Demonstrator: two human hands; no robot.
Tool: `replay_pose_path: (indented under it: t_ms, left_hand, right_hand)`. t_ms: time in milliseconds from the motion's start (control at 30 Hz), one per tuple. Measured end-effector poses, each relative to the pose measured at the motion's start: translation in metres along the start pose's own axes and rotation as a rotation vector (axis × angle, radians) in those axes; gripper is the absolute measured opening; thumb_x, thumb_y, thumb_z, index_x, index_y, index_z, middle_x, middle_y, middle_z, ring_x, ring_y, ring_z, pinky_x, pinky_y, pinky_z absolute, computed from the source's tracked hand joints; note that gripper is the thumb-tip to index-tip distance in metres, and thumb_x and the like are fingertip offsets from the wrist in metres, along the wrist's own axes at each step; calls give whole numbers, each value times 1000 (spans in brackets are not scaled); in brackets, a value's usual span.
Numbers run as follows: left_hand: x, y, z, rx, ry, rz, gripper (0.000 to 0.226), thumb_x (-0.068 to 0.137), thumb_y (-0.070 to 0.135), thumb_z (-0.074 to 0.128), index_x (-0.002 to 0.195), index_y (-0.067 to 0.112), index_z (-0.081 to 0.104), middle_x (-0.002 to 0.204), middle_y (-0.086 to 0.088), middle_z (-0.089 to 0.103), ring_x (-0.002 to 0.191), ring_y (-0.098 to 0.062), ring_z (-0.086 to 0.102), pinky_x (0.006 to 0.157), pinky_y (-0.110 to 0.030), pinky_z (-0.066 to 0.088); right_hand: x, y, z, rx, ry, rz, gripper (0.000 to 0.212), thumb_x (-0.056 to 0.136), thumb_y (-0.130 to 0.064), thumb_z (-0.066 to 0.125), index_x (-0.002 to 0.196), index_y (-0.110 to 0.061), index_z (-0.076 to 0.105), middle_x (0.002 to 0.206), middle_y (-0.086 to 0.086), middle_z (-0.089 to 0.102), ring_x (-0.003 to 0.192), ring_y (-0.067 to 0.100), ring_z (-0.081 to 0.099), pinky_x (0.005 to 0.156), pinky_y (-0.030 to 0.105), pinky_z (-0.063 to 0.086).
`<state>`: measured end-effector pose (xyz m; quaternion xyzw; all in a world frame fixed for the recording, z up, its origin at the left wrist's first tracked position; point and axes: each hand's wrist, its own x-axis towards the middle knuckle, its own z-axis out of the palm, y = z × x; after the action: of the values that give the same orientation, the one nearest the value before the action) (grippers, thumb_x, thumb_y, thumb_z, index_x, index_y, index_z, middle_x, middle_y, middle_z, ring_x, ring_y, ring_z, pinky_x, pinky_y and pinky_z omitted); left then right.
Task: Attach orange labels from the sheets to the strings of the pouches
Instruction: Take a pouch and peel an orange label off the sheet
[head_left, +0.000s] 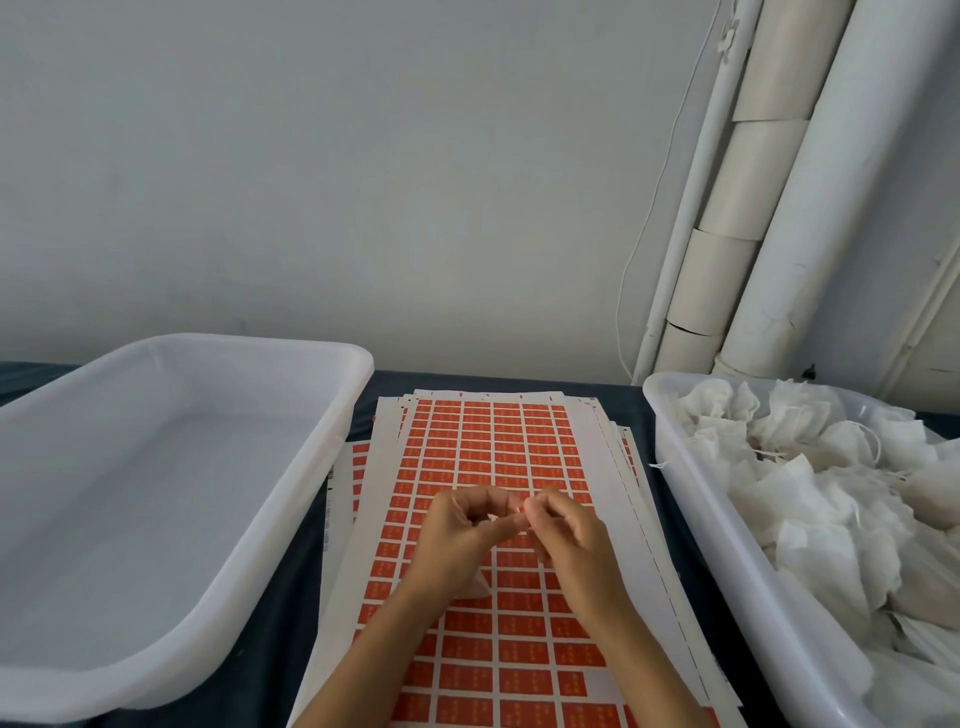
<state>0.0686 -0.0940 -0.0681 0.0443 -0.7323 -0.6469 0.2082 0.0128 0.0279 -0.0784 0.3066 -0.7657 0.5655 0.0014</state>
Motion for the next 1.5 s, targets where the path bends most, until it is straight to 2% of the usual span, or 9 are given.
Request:
replay_pose_path:
  t_ms: [100, 267, 500, 733, 833, 967, 1100, 1267, 1500]
  left_hand:
    - [-2, -4, 2, 64, 5, -5, 6, 82, 11, 70, 80, 15, 73, 73, 0, 71, 70, -21, 67, 69, -30, 57]
    - [-1, -2, 5, 68, 19, -5, 11, 85, 12, 68, 77, 18, 72, 70, 5, 71, 67, -8, 66, 65, -14, 51]
    - [-5, -1, 9, 84, 61, -97, 9, 86, 19, 67, 79, 15, 71, 75, 0, 71, 74, -13, 68, 67, -13, 52]
    - [-18, 7, -20, 394, -136, -208, 29, 85, 38, 66, 110, 32, 52, 100, 19, 57, 91, -6, 61, 66, -12, 51]
    - [-33, 5, -42, 653, -194, -247, 38, 77, 44, 73, 106, 43, 47, 100, 26, 54, 92, 0, 58, 67, -7, 45]
    - [-42, 2, -57, 736, -151, -185, 29, 81, 34, 71, 100, 46, 52, 97, 26, 57, 85, 4, 58, 72, -8, 47]
    - [-41, 4, -52, 773, -121, -159, 13, 87, 38, 64, 100, 37, 63, 92, 22, 62, 83, 1, 61, 81, -16, 51]
    - [-32, 12, -38, 819, -6, -215, 20, 87, 46, 61, 73, 32, 59, 73, 12, 63, 69, -5, 62, 66, -13, 48]
    - [23, 64, -34, 959, 125, -211, 12, 90, 36, 60, 88, 24, 60, 80, 4, 62, 65, -7, 58, 62, -16, 48]
  right_hand:
    - [2, 4, -1, -66, 24, -31, 22, 92, -31, 51, 71, -31, 57, 64, -13, 60, 69, 2, 60, 62, 9, 48]
    - [2, 7, 1, -156, 134, -132, 25, 92, -23, 53, 68, -31, 56, 62, -15, 60, 68, 4, 61, 60, 9, 49]
    - [-1, 3, -1, -42, 212, -31, 18, 84, -26, 67, 68, -24, 58, 66, -10, 62, 66, 6, 61, 59, 8, 48]
    - [0, -9, -1, 29, 134, 112, 18, 89, -31, 58, 77, -18, 56, 71, -1, 62, 60, 10, 58, 56, 13, 47]
    - [-3, -10, 0, 91, 21, 248, 20, 90, -41, 52, 84, -22, 56, 76, -2, 64, 62, 7, 60, 53, 9, 46]
    - [-12, -6, 9, 25, -171, 252, 16, 83, -43, 64, 92, -31, 58, 92, -15, 62, 84, 1, 59, 61, 6, 43]
    - [-12, -10, 16, -126, -272, 199, 18, 78, -31, 74, 87, -35, 59, 89, -22, 58, 82, -1, 58, 60, 5, 43]
    - [-2, -14, 17, -97, -223, 185, 10, 82, -32, 70, 85, -27, 62, 81, -9, 64, 70, 5, 64, 56, 11, 51]
    - [55, -49, 14, -19, -20, 159, 11, 81, -29, 70, 77, -27, 60, 71, -12, 61, 63, 3, 61, 49, 8, 46]
